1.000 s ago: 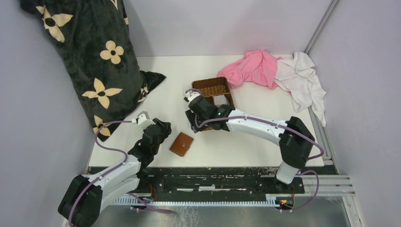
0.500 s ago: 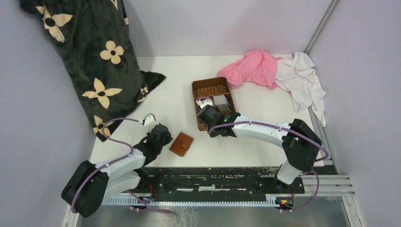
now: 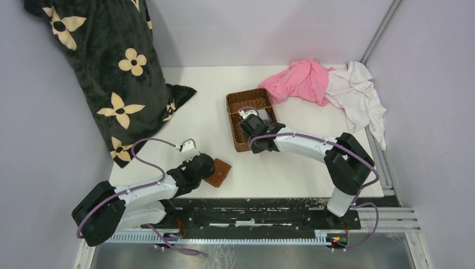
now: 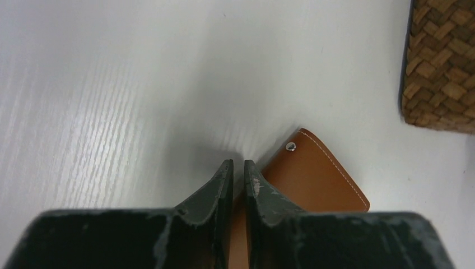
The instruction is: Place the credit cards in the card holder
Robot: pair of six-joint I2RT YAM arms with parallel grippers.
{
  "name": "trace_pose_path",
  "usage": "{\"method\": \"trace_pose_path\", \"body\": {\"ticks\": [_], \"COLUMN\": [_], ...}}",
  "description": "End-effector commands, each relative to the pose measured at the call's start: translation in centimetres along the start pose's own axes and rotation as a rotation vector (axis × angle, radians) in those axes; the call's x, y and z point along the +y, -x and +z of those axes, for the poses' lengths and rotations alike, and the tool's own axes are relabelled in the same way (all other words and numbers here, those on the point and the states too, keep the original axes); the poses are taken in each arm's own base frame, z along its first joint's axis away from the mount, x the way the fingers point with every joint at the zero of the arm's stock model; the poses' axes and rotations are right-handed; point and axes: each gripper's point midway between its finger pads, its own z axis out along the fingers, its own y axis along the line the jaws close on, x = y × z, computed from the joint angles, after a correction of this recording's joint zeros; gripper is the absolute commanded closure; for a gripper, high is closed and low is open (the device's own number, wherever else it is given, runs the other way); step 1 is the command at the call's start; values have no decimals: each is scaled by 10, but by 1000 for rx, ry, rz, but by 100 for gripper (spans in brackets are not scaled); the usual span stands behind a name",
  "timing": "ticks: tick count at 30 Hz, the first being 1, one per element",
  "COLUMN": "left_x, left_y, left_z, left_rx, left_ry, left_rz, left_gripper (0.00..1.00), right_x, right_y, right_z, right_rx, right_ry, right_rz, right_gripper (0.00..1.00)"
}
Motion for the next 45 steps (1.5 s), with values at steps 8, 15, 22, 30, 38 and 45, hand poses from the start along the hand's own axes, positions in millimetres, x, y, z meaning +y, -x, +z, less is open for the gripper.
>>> {"method": "trace_pose_path", "body": {"ticks": [8,15,22,30,38,45], "left_x": [0,-21,-41,-66,-72,-64], "left_y": [-21,-35,-49,-61,-58,-48], "left_z": [-26,-34,-48,-62,-66,-67], "left_rx": [9,30,35,25,-24,-56], "left_ry": [24,-19,-67,-124,-158,-207], "left_rz": [5,29,50,62,0,-98], "left_gripper": [83,82,83,83,83,83], "right_x": [5,7,22,43,63,85], "right_y": [64,71,42,2,-17,-25], "right_z": [4,-12,-44,-68,-60,-53], "right_rx": [-118,-137,-150,-159,-148,-128], "right_ry": [24,33,44,83,136,158], "right_rz": [34,55,20,-8,-50,-118], "right_gripper": [79,76,65,56,53,51]}}
